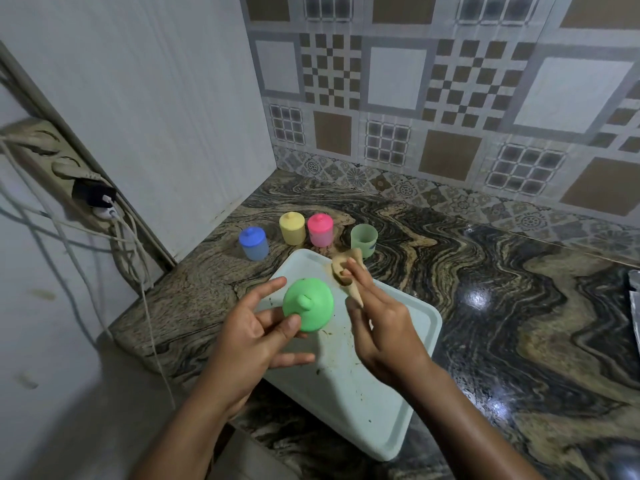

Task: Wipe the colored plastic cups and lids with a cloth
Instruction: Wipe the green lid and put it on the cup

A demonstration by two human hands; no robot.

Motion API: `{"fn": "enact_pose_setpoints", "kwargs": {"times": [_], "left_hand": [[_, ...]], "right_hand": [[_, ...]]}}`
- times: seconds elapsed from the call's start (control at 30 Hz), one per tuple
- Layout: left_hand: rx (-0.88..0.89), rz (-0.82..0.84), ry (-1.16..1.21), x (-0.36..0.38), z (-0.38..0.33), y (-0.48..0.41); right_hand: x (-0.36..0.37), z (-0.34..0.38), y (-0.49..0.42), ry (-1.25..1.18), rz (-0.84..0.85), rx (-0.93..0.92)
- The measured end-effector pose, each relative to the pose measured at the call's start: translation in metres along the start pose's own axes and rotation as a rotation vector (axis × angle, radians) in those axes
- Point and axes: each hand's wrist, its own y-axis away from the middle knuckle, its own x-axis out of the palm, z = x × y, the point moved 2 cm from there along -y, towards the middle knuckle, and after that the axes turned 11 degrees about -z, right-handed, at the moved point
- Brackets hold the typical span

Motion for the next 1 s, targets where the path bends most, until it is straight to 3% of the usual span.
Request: {"fn": "enact_pose_setpoints", "kwargs": {"times": [0.13,0.3,0.47,0.6,0.8,1.0], "left_hand": [[0.026,-0.069,0.046,-0.003,-0.002,0.001],[0.064,-0.104,0.062,0.004,0.001,0.003],[0.078,-0.107,0.073,0.012,0.005,0.008],[0.053,-0.154,0.115,0.010,0.004,0.006],[0.052,-0.073,0.077,0.013,-0.003,0.010],[0.091,-0.025,0.052,0.010,-0.004,0.013]], "right_hand": [[-0.013,0.016,0.002,-0.065,-0.067,0.086],[-0.002,0.039,0.023,-0.162,0.012,0.198],[-0.002,0.042,0.023,-0.219,0.018,0.177],[-0.008,0.042,0.020,-0.194,-0.069,0.070],[0.002,0.041,0.028,-0.164,0.051,-0.079],[-0.006,0.025,0.012,-0.102,-0.030,-0.078]]}}
